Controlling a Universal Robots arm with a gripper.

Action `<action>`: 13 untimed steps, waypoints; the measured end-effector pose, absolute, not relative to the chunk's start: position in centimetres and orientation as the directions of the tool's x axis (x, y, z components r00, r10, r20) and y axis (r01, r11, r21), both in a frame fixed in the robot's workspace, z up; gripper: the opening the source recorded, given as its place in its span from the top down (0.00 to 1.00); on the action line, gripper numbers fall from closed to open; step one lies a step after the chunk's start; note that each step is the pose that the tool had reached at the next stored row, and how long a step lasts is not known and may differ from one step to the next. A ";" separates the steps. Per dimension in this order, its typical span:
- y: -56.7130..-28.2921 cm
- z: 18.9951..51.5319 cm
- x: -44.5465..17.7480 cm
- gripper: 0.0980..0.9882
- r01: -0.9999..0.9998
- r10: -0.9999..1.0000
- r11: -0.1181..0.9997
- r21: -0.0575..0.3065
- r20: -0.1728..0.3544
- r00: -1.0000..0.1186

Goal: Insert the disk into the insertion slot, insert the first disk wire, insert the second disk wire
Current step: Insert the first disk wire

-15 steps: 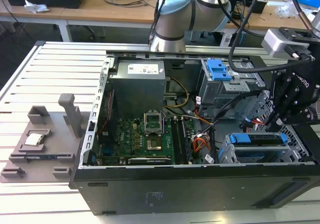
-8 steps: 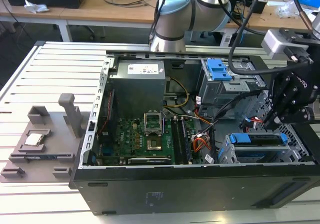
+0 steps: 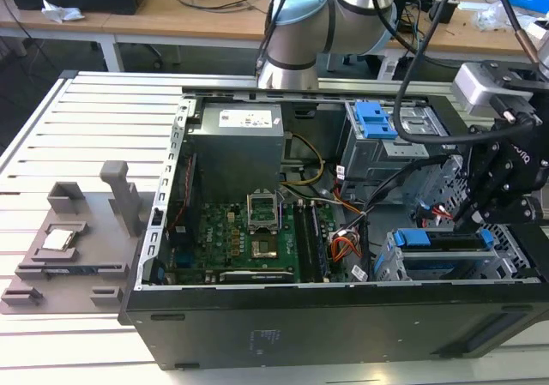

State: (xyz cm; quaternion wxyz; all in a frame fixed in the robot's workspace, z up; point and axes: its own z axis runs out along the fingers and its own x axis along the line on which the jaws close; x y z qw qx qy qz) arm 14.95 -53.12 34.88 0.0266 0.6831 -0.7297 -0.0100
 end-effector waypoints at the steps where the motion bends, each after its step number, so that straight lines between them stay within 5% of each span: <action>1: -53.1 34.8 15.0 0.92 -0.997 -0.998 0.061 0.051 0.025 -0.060; 13: -53.0 34.0 15.1 0.92 -0.999 -1.000 0.016 0.051 0.025 -0.015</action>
